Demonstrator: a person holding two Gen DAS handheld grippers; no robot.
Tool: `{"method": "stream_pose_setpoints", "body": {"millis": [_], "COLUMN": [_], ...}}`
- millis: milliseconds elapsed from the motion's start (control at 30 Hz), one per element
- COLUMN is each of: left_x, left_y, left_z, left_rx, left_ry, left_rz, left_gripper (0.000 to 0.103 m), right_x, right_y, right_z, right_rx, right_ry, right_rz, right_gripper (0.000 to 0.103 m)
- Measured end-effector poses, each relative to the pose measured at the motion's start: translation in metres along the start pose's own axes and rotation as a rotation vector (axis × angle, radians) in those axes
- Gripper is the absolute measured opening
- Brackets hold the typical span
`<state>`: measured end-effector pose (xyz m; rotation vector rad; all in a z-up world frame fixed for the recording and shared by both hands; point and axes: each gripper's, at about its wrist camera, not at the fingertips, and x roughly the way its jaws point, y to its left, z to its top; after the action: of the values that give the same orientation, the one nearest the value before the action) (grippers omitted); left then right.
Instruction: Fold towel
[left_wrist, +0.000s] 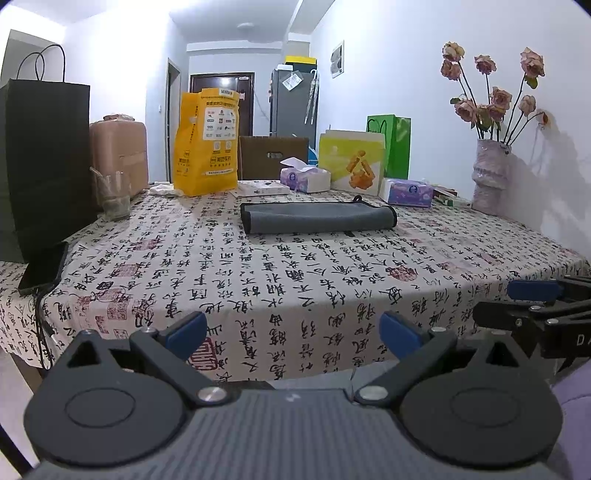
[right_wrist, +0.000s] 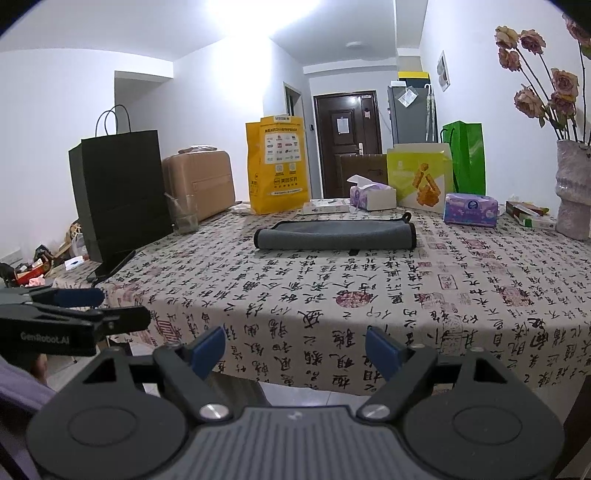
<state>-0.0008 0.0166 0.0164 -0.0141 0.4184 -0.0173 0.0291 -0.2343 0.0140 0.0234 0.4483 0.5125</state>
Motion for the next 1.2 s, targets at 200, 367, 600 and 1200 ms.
{"method": "stream_pose_setpoints", "body": {"millis": [200, 367, 600, 1200], "left_x": [0.0002, 0.0003, 0.0004, 0.0004], "left_y": [-0.0002, 0.0003, -0.0001, -0.0017], "left_z": [-0.0002, 0.0001, 0.0, 0.0008], "left_rx": [0.001, 0.002, 0.001, 0.004], "left_ry": [-0.001, -0.002, -0.002, -0.005], "left_rz": [0.0, 0.0, 0.001, 0.001], "left_gripper": [0.102, 0.102, 0.102, 0.102], "right_x": [0.0, -0.0008, -0.001, -0.0007], "right_y": [0.0003, -0.0002, 0.0001, -0.0007], "right_z": [0.0003, -0.0002, -0.0001, -0.0003], "right_rx": [0.0, 0.001, -0.001, -0.001], "right_ry": [-0.002, -0.004, -0.007, -0.005], "right_rz": [-0.004, -0.005, -0.007, -0.006], "right_gripper": [0.086, 0.088, 0.088, 0.088]}}
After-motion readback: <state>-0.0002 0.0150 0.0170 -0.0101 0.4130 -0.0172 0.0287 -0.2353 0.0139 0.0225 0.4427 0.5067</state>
